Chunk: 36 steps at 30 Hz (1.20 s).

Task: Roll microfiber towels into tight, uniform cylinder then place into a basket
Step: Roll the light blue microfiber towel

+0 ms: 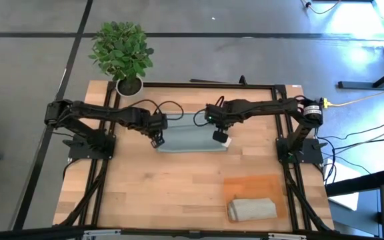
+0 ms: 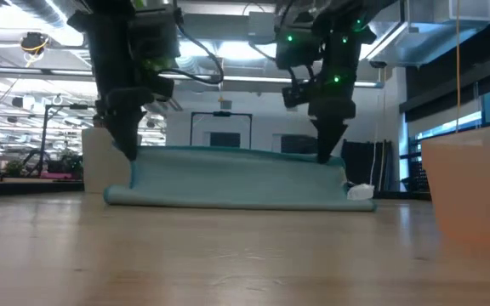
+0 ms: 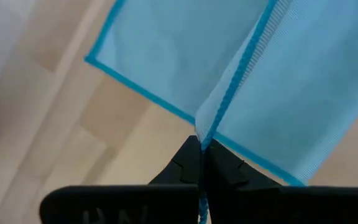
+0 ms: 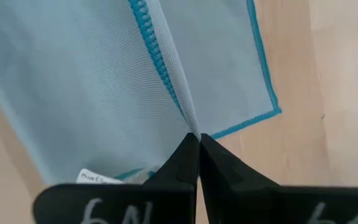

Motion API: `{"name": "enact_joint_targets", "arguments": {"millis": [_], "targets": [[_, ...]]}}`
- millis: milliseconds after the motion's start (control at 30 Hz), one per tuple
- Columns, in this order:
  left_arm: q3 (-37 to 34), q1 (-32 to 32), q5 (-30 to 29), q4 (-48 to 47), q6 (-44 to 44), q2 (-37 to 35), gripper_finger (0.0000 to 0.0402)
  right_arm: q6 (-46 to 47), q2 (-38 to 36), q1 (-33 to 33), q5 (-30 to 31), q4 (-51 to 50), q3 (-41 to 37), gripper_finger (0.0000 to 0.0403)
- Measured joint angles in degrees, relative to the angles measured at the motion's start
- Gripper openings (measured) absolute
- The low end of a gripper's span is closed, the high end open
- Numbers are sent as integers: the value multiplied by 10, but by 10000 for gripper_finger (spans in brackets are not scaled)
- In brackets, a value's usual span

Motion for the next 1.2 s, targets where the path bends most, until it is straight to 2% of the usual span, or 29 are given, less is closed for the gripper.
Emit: {"name": "enact_joint_targets", "arguments": {"millis": [233, 667, 833, 1033, 1200], "targets": [[0, 44, -2, 24, 56, 4, 0, 0, 0, -15, 7, 31, -9, 10], [-1, 95, -3, 51, 104, 15, 0, 2, 0, -22, 15, 45, -9, 20], [0, 110, -5, 68, 121, 17, 0, 2, 0, -28, 42, 52, -9, 58], [0, 125, -25, 80, 118, 24, 1, 3, 0, -29, 49, 53, -9, 123], [0, 137, -24, 88, 121, 28, 31, 3, 0, -29, 60, 53, -9, 172]]}}
